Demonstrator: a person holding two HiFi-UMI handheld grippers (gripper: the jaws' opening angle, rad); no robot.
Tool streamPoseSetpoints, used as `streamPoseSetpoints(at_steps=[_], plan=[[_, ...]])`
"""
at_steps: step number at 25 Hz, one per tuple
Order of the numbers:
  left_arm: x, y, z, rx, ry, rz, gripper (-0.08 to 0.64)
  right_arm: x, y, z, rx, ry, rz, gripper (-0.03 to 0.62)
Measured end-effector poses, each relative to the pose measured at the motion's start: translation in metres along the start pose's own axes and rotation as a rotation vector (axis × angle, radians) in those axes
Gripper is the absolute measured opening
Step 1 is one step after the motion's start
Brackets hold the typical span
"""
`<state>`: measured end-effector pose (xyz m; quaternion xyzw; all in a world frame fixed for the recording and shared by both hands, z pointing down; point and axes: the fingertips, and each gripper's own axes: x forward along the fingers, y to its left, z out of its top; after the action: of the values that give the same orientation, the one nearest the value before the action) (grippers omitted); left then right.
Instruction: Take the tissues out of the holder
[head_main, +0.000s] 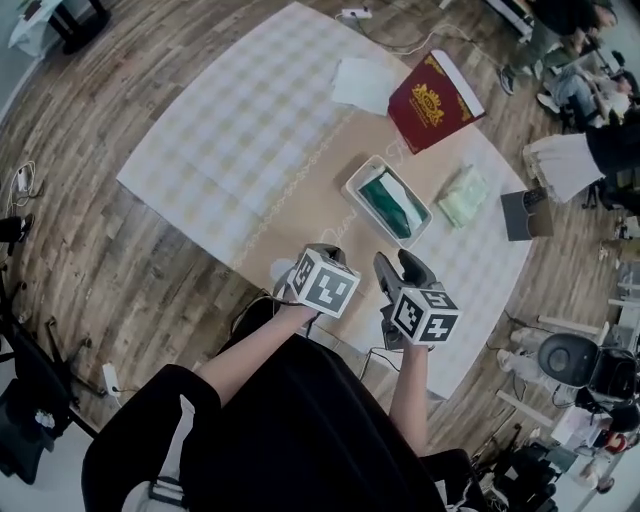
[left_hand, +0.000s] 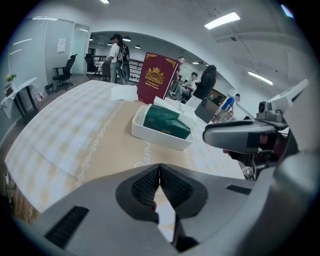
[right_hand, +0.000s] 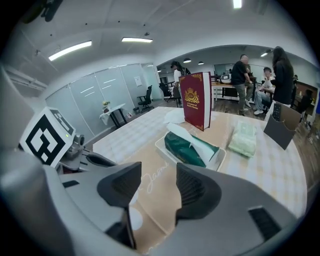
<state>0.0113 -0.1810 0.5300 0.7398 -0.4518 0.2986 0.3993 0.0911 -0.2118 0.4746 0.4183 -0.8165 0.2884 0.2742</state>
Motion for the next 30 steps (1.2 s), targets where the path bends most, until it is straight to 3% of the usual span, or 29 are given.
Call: streamPoseSetpoints(at_steps=[4, 9, 30], plan=[[0.014, 0.009, 0.018, -0.017, 0.013, -0.011, 0.009, 0.019, -0.023, 0.024, -0.042, 0.022, -0.012, 0.245], [0.032, 0.017, 0.019, -0.065, 0.039, -0.031, 0.009, 0.044, -0.042, 0.039, -0.183, 0.101, -0.033, 0.283], [0.06, 0.042, 0.02, -0.144, 0.073, -0.044, 0.009, 0.112, -0.073, 0.04, -0.487, 0.323, -0.051, 0.374]])
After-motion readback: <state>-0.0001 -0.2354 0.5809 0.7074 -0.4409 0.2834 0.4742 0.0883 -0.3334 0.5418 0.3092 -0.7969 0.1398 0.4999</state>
